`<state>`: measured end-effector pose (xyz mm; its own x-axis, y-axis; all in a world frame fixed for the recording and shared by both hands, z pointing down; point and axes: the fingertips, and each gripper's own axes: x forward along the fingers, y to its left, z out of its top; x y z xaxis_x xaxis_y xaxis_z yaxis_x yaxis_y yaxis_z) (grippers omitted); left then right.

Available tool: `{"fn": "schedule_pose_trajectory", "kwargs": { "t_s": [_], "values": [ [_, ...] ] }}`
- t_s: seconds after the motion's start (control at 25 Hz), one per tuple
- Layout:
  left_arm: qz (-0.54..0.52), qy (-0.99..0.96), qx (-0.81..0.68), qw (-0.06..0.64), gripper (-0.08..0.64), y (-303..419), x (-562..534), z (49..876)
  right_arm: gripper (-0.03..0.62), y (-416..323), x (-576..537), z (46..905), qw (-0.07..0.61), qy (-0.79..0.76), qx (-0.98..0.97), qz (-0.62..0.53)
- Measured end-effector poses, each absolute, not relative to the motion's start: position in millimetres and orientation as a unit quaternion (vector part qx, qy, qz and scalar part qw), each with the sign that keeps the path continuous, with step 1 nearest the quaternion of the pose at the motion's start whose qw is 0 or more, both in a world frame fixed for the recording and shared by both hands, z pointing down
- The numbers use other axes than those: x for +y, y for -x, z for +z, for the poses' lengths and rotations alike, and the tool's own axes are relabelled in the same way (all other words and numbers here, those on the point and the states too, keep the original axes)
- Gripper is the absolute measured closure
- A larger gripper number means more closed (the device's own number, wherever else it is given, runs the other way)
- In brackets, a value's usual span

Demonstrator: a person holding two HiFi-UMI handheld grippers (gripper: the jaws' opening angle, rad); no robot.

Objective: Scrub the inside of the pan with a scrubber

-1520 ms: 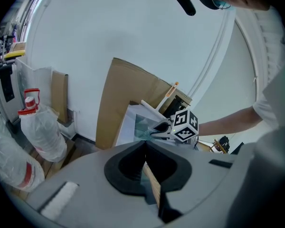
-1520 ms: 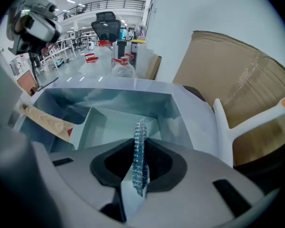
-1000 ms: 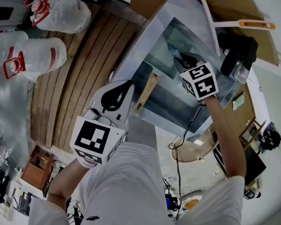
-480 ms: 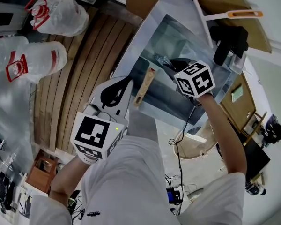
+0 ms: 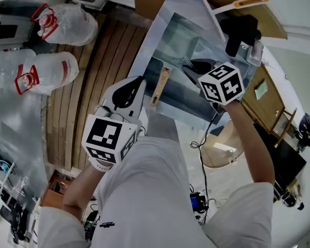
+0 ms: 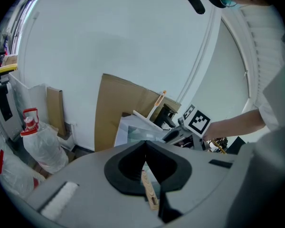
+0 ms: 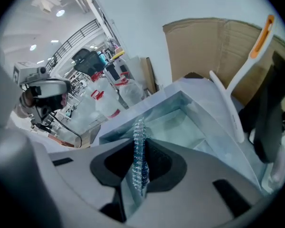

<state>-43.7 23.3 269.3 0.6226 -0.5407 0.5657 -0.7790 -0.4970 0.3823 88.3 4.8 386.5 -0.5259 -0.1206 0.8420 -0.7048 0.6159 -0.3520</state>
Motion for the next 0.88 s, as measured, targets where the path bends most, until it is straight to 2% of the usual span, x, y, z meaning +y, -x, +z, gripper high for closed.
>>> {"fn": "schedule_pose_trajectory", "kwargs": {
  "t_s": [0.56,0.88],
  "values": [
    [0.18,-0.871,-0.375,0.262,0.554,45.9,34.8,199.1,0.531,-113.8,66.2,233.7,0.295,-0.419,-0.8,0.312],
    [0.174,-0.88,-0.361,0.255,0.554,44.8,50.3,183.5,0.531,-84.3,92.9,189.1,0.273,-0.437,-0.819,0.254]
  ]
}}
